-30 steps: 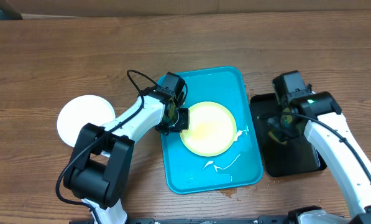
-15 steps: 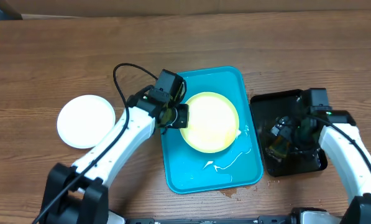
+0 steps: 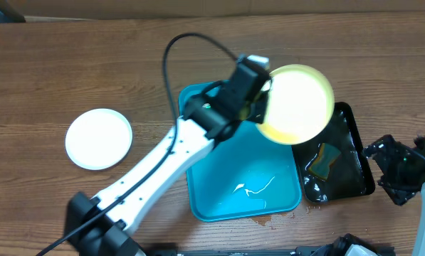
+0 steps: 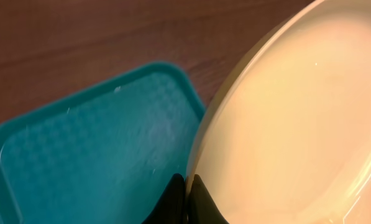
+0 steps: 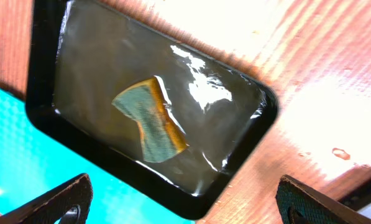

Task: Clean dirty plates on tray and stack at the side
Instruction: 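Lift the yellow plate with the left gripper and tilt it over the black tray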

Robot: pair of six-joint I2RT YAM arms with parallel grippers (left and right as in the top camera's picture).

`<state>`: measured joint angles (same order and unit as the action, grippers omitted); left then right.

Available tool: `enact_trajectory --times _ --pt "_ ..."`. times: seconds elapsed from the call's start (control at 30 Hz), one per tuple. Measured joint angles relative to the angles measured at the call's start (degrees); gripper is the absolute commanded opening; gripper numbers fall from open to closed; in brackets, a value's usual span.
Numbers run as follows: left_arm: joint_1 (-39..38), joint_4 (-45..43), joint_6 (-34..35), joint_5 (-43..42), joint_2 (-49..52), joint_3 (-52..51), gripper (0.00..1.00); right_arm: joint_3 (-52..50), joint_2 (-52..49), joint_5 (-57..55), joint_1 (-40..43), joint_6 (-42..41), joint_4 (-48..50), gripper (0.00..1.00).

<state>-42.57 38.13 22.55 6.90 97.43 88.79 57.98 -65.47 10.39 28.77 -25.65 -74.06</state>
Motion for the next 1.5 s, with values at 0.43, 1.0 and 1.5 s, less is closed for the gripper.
enact_trajectory --times 0.43,1.0,1.5 --pt "-13.4 -4.0 -7.8 31.6 18.0 9.9 0.04 0.0 0.0 0.3 1.5 2.6 -1.6 0.96" --pt "-24.2 -14.1 -27.3 57.9 18.0 10.9 0.04 0.0 0.0 0.3 1.6 3.1 -1.5 0.96" --pt "-24.2 -14.0 -28.4 60.8 18.0 10.9 0.04 0.0 0.0 0.3 1.6 3.2 -1.6 0.96"
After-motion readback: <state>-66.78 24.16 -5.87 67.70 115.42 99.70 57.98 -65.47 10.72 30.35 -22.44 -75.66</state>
